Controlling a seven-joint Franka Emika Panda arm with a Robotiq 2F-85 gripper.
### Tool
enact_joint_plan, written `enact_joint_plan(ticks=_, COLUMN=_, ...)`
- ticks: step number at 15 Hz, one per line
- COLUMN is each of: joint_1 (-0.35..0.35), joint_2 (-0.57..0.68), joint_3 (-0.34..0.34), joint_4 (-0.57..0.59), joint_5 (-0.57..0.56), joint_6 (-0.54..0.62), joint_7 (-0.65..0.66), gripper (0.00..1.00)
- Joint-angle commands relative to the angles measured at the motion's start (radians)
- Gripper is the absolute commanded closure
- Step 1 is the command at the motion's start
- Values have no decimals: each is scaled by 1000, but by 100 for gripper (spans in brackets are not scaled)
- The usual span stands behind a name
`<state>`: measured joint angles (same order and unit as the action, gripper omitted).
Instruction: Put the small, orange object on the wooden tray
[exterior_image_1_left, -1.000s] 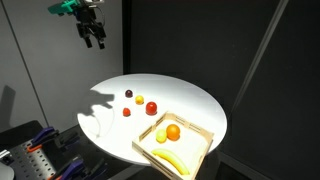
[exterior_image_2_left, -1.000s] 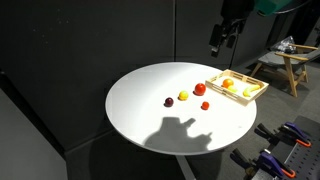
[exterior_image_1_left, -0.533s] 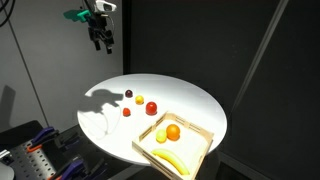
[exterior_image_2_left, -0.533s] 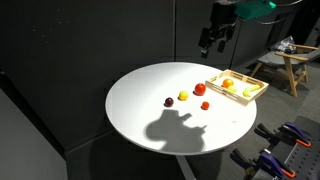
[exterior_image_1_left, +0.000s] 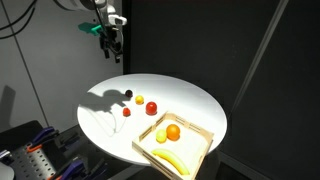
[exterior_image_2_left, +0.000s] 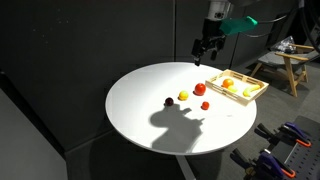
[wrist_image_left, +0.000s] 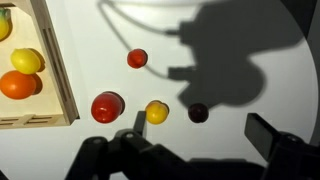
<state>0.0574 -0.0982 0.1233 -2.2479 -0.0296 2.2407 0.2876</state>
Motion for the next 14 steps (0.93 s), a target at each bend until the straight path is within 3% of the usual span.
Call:
enact_joint_plan(ticks=1, joint_1=-4, joint_2=75, joint_3=-24, joint_4=70, joint_5=16, joint_6=-38, joint_7=7, gripper=0)
enact_joint_plan(ticks=14, joint_1=-6, joint_2=276, joint_3=-107, joint_4=140, joint_5=-30, joint_6=-13, joint_7=32, gripper=0)
